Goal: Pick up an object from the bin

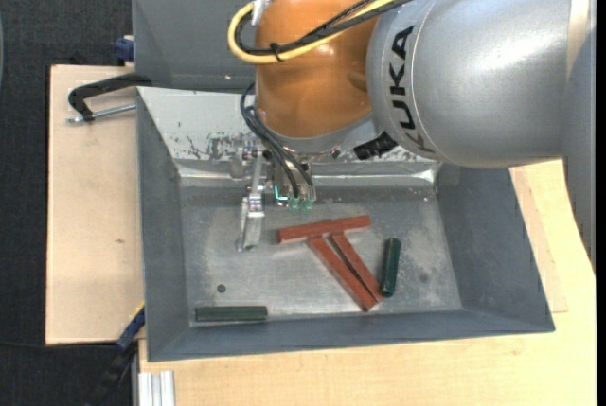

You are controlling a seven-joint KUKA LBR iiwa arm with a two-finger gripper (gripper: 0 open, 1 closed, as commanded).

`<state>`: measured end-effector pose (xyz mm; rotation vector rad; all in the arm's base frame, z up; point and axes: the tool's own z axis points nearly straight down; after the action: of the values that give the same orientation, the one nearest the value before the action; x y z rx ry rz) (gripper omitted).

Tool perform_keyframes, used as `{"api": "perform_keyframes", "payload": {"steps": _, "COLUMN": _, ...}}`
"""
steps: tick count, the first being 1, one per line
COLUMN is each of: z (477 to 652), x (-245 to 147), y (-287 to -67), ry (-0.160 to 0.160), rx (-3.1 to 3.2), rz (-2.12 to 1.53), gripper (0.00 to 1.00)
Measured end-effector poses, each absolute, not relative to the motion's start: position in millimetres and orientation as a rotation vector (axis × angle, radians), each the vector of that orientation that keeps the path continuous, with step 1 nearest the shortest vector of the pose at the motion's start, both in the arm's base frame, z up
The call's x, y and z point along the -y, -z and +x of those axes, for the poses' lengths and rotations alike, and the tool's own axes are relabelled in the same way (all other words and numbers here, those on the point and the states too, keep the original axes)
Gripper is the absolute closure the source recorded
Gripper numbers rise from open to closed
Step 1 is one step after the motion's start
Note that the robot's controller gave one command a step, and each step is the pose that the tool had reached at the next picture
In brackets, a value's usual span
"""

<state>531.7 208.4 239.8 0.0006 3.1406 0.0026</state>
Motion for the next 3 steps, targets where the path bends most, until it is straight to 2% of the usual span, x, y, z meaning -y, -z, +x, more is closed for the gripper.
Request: {"api": "perform_keyframes", "payload": {"steps": 3, "z": 531.7, "x": -208.3, "y": -239.8, "ry": -0.003, "rx": -3.141, "rz": 0.001, "gripper": 0.00}}
